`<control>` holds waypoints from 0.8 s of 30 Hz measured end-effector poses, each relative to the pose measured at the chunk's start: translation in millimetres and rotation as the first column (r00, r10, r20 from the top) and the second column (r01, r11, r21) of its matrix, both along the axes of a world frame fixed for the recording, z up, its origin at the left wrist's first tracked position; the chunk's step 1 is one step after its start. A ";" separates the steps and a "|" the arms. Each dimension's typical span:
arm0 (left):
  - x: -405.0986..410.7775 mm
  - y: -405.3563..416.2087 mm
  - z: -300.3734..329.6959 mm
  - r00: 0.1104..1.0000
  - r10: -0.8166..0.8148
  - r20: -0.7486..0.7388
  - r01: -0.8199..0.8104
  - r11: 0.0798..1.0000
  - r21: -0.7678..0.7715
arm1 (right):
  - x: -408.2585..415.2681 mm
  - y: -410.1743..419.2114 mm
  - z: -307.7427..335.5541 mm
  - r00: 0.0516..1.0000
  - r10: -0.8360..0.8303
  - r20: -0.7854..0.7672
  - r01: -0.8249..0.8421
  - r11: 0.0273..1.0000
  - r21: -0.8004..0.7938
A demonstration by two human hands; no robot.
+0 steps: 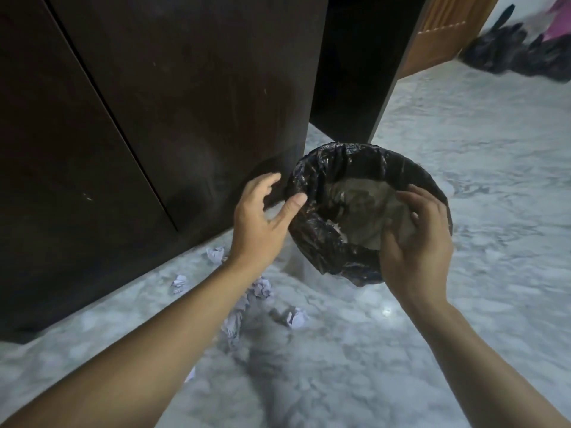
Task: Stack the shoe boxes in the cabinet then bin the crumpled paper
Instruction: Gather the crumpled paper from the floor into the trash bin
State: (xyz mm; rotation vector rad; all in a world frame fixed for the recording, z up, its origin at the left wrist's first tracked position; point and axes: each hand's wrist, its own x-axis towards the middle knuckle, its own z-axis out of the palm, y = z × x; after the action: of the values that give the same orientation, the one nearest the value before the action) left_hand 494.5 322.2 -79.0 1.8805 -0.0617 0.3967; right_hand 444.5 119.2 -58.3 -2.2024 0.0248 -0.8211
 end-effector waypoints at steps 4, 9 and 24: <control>-38.1 44.4 -51.5 0.978 0.186 -0.095 -0.175 0.978 0.118 | -31.1 47.7 -9.1 0.968 0.213 0.136 -0.208 0.977 -0.050; -103.2 92.6 -133.8 0.929 0.300 -0.217 -0.181 0.880 0.440 | -52.8 89.6 -61.2 0.870 0.491 -0.051 -0.492 0.870 -0.024; -145.9 103.8 -211.2 0.837 0.332 -0.434 0.054 0.740 0.670 | -42.9 80.6 -204.2 0.603 0.187 -0.776 -0.582 0.768 -0.267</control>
State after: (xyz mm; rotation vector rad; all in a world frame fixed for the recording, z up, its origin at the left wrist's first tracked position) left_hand 348.7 426.0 -290.3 2.6655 0.3771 -0.0932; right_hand 401.6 199.8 -262.5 -2.7358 -0.3378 0.3979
